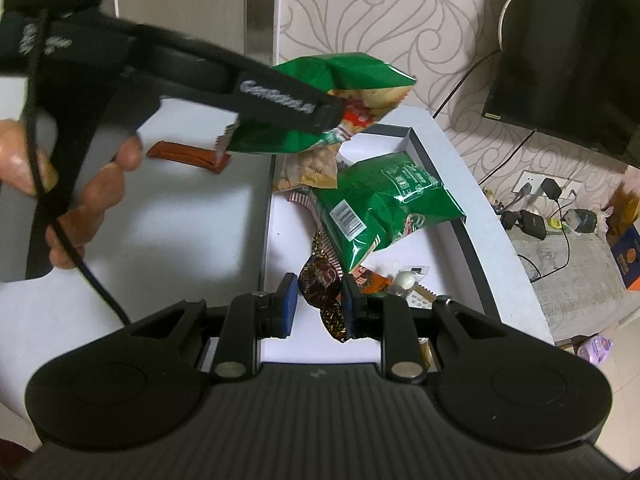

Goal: Organize snacks
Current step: 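Lift the green bag with the left tool while the right tool carries the chocolate toward the box, then lower the green bag into the box with the left tool while the right tool releases the chocolate there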

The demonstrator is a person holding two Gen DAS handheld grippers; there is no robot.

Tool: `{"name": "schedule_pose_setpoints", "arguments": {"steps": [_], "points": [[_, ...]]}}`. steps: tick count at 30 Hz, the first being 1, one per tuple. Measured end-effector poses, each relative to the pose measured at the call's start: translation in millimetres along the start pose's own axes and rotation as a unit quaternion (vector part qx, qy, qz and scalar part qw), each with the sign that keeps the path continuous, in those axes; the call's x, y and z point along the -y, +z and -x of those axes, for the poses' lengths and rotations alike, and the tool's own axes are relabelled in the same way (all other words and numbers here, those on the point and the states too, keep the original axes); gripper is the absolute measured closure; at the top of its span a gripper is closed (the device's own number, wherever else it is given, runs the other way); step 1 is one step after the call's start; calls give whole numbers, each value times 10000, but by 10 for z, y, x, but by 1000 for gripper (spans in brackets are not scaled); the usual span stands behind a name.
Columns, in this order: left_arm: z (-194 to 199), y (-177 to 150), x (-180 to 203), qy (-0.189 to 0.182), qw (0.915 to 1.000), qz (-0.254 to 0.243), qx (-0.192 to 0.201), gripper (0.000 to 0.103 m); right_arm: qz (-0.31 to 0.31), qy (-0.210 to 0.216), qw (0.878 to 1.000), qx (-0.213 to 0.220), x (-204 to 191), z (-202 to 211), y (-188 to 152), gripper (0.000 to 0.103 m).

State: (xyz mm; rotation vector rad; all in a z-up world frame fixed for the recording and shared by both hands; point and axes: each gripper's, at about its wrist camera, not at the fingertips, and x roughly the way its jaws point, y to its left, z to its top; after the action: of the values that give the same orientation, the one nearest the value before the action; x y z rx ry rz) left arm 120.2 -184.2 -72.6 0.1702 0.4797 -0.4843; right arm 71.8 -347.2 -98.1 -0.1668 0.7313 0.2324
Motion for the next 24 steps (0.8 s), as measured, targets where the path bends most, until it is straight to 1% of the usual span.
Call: {"name": "schedule_pose_setpoints", "arguments": {"steps": [10,18,24], "points": [[-203,18,83,23,9999,-58,-149,42,8,48,10000,-60,35,-22,-22,76],[-292,42,116,63,9998,-87,-178,42,14,75,10000,-63,45,-44,-28,76],[-338,10,172,91,9994,-276,-198,41,30,91,9999,-76,43,-51,-46,76]]}}
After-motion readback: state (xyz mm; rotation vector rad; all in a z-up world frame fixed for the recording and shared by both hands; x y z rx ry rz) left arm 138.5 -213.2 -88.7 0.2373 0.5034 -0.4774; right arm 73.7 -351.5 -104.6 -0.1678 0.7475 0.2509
